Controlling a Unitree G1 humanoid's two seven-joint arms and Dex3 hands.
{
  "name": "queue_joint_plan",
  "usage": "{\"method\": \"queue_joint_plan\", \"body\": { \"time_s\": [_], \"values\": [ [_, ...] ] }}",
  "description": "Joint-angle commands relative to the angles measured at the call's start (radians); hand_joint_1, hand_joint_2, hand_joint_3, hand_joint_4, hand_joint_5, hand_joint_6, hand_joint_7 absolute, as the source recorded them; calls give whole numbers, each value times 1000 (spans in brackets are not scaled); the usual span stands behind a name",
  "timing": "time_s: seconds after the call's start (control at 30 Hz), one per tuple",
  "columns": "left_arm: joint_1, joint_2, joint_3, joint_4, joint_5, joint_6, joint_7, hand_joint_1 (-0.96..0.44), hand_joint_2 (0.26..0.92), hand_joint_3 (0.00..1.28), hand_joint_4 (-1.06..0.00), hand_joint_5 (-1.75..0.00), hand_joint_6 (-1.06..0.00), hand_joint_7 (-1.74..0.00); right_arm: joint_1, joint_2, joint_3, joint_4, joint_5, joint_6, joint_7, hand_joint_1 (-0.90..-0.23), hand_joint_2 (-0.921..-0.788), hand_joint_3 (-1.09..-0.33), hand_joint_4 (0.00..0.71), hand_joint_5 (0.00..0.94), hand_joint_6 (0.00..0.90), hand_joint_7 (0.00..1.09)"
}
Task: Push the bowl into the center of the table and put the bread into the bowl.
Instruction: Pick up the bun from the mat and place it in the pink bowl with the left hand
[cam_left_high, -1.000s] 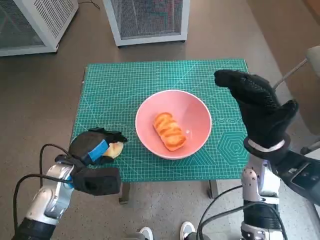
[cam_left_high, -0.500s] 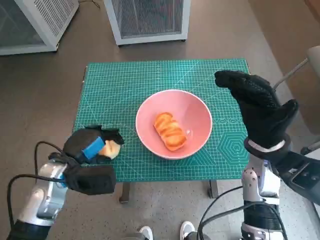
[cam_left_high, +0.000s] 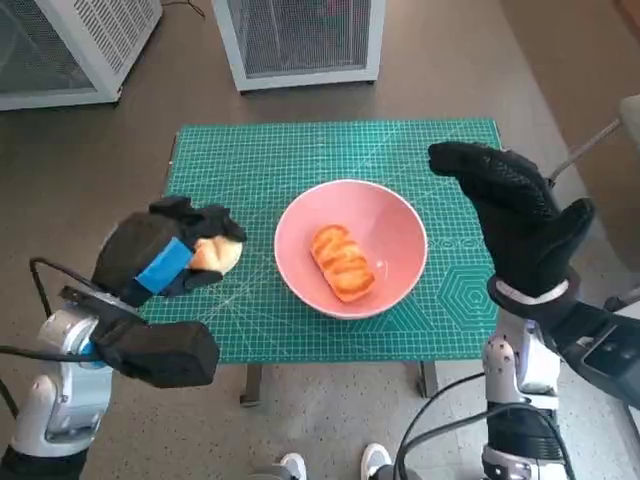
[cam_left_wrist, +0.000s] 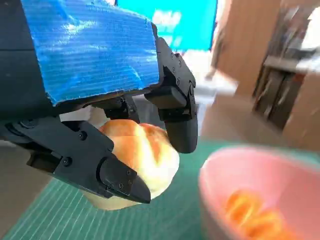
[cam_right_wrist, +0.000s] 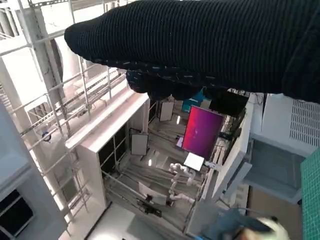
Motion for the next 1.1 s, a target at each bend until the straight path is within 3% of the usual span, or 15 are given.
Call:
{"method": "queue_joint_plan", "body": {
  "time_s": [0.03,0.33,0.63,0.87,1.1],
  "values": [
    [-88,-27,-13,-35,-13,-16,5,2,920,38,-733,-1187,-661,-1058,13,1,1,14,5,12,12,-389,-921,-482,624,22,133,706],
    [-266,-118,-130,17,21,-27,-6,2,918,45,-726,-1169,-656,-1092,10,0,-3,24,5,5,21,-388,-921,-483,624,22,128,715],
    [-407,-222,-244,237,28,-139,47,1,920,42,-737,-1134,-638,-1133,17,-3,-4,14,7,8,23,-387,-921,-486,624,22,122,725],
    [-485,-271,-292,406,32,-193,52,1,920,87,-681,-1150,-588,-1232,29,-8,-7,4,12,10,27,-388,-921,-484,626,22,116,729],
    [-520,-310,-329,510,36,-174,23,1,920,114,-641,-1163,-568,-1280,38,-11,-11,0,7,5,21,-385,-921,-483,629,24,113,732]
  ]
}}
